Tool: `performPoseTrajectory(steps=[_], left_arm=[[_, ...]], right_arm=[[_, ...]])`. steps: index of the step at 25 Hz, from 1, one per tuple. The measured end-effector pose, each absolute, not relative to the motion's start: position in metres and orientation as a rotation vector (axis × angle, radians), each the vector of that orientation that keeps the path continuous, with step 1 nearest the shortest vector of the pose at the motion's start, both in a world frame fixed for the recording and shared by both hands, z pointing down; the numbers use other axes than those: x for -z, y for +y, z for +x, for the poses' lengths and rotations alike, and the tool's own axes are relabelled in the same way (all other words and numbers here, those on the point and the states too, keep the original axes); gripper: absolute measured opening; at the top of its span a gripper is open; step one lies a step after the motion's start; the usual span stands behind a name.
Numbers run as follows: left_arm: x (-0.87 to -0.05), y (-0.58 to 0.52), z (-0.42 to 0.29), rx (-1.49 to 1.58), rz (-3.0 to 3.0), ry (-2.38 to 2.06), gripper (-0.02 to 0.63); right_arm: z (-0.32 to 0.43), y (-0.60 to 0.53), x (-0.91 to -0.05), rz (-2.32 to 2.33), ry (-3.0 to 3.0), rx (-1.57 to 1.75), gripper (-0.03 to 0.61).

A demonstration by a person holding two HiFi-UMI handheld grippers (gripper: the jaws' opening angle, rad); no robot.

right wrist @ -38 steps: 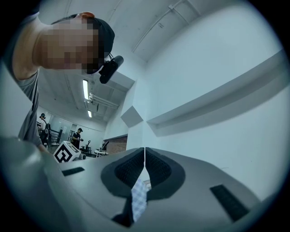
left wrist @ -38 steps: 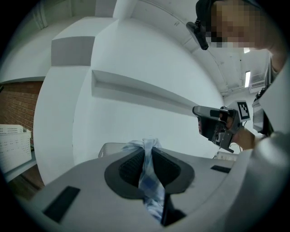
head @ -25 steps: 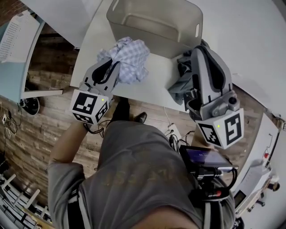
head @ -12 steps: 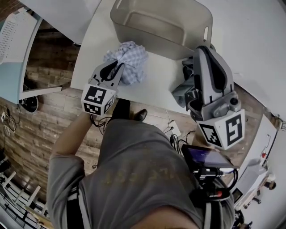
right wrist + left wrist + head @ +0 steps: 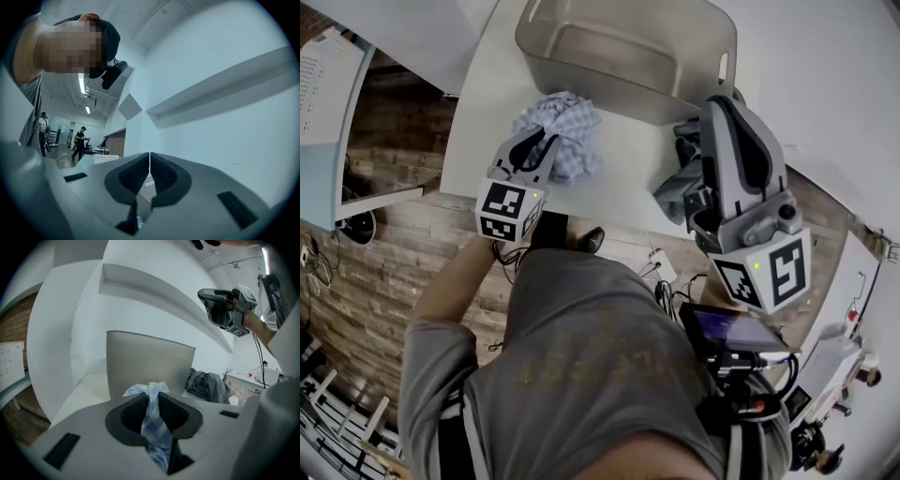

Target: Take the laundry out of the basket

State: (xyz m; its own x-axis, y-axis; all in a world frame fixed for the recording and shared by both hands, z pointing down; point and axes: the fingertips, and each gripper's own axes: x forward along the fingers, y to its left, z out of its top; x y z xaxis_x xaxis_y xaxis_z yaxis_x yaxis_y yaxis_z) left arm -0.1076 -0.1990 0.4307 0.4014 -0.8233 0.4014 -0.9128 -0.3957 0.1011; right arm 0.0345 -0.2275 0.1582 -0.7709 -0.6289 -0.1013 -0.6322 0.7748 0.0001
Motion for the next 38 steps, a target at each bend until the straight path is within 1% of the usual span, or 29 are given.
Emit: performPoseTrajectory(steps=[3, 10, 15, 20, 24, 33, 38], left_arm=[[-0.428, -0.195, -0.101, -0.432, 2.355, -1.510, 0.106], [-0.407, -0.189, -0.088, -0.402, 2.369, -1.519, 0.105], [-0.362, -0.189, -0.079, -0.296, 2.411, -1.567, 0.091], [-0.306, -0.197, -0.076, -0.153, 2.446, -1.657, 0.061], [-0.271, -0.202, -0.064, -0.060, 2.481, -1.703, 0.011], [-0.207, -0.205, -0.050, 0.054, 2.524, -1.893, 0.008], [-0.193, -0.206, -0.050, 0.097, 2.507, -1.934, 0.008]], right_arm=[[0.041, -0.226, -0.157, -1.022, 2.858, -0.044, 0.012], [0.053, -0.219, -0.152, -1.013, 2.830, -0.036, 0.012], [0.058, -0.211, -0.151, -1.010, 2.811, -0.028, 0.012], [0.051, -0.206, -0.161, -1.022, 2.813, -0.054, 0.012], [0.047, -0.203, -0.181, -1.033, 2.843, -0.073, 0.012], [0.034, -0.199, -0.195, -1.056, 2.860, -0.145, 0.012], [0.035, -0.201, -0.195, -1.072, 2.859, -0.150, 0.011]])
